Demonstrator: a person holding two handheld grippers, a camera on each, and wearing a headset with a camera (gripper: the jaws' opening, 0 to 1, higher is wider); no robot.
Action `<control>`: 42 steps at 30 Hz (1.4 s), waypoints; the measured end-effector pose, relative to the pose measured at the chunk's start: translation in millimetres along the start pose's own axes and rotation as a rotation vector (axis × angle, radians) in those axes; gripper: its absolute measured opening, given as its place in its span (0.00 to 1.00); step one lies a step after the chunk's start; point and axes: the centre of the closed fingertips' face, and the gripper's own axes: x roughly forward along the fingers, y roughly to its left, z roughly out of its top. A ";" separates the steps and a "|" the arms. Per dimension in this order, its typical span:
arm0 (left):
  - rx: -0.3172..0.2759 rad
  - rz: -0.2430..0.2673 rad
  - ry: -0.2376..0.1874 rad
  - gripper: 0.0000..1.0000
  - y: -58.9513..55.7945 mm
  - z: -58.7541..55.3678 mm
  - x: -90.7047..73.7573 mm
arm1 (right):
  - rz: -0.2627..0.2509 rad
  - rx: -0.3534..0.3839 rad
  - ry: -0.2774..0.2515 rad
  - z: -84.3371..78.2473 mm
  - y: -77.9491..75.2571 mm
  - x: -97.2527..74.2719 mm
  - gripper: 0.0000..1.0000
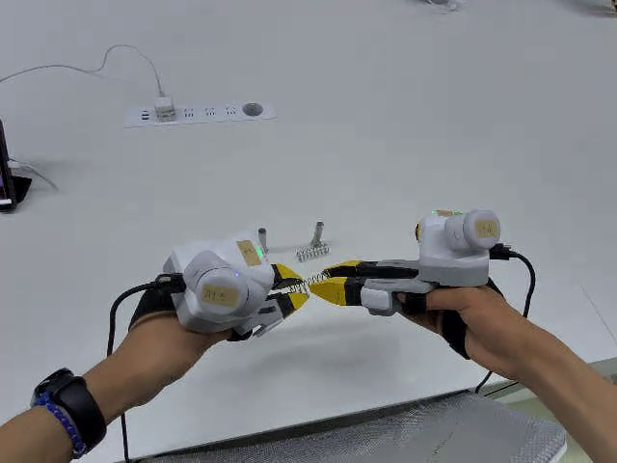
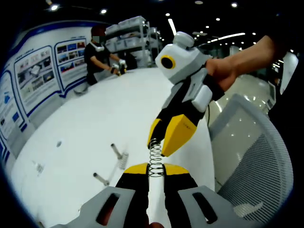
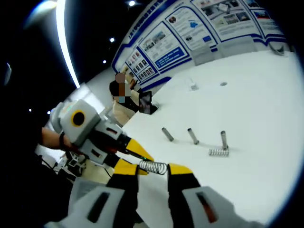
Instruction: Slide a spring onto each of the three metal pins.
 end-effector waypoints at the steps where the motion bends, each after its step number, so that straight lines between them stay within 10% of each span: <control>1: 0.001 0.001 0.002 0.10 0.4 -0.6 0.0 | -0.004 -0.006 0.000 0.3 -0.7 0.1 0.24; 18: 0.003 -0.006 0.011 0.10 3.4 -3.8 -0.7 | 0.024 -0.031 0.032 10.8 11.1 1.8 0.13; 42: -0.033 -0.025 -0.065 0.09 13.8 19.7 -8.8 | 0.141 -0.576 0.362 38.2 37.7 9.8 0.12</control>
